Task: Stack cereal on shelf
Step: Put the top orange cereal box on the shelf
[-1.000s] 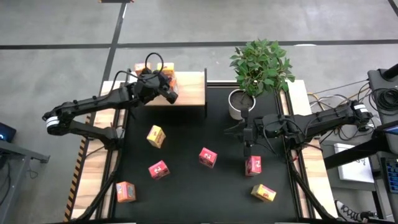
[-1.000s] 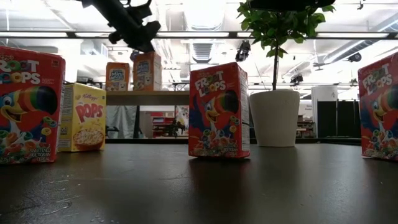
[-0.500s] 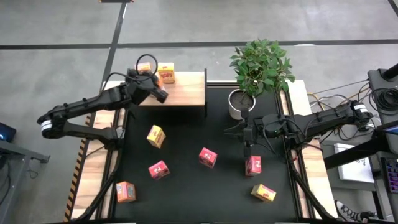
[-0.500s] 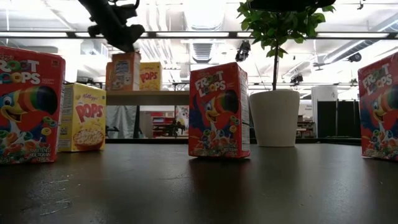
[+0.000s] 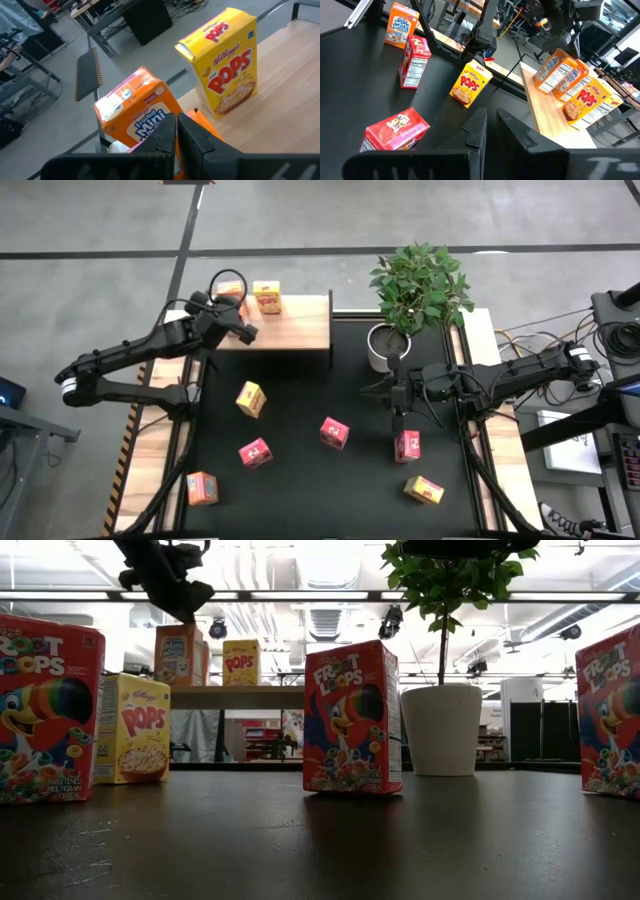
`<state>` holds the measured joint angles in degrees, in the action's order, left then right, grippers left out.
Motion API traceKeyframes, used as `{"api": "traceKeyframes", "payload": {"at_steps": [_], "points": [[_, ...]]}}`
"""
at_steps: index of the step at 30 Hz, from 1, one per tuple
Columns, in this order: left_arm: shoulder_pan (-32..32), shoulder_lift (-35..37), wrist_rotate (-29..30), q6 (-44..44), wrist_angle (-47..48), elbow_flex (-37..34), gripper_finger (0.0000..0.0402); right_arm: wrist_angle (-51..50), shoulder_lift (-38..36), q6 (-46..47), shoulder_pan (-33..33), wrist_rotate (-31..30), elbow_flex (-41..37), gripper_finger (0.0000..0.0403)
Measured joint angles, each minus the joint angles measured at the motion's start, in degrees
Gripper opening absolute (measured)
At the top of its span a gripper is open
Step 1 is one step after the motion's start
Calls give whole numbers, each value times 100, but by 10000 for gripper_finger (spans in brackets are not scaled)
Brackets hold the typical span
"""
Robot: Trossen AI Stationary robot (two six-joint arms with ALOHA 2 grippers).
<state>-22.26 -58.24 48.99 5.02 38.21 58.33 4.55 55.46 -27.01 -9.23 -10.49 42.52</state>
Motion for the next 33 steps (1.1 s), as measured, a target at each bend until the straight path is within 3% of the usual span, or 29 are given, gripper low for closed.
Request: {"api": "traceKeyframes", "payload": {"at_steps": [13, 15, 19, 23, 26, 33], "points": [[108, 491, -107, 6, -208, 0, 0, -3, 0, -1, 0, -2, -2, 34], [214, 607, -456, 6, -237, 0, 0, -5, 0, -1, 0, -2, -2, 34], [519, 766, -1689, -295, -217, 0, 0, -12, 0, -1, 0, -2, -2, 34], [869, 781, -2677, -424, 448, -1, 0, -12, 0, -1, 0, -2, -2, 34], [1016, 710, -2533, -160, 1081, -148, 0, -14, 0, -9, 0, -2, -2, 34], [962, 455, -1006, -90, 1327, -694, 0, -14, 2, -52, 7, -2, -2, 34]]}}
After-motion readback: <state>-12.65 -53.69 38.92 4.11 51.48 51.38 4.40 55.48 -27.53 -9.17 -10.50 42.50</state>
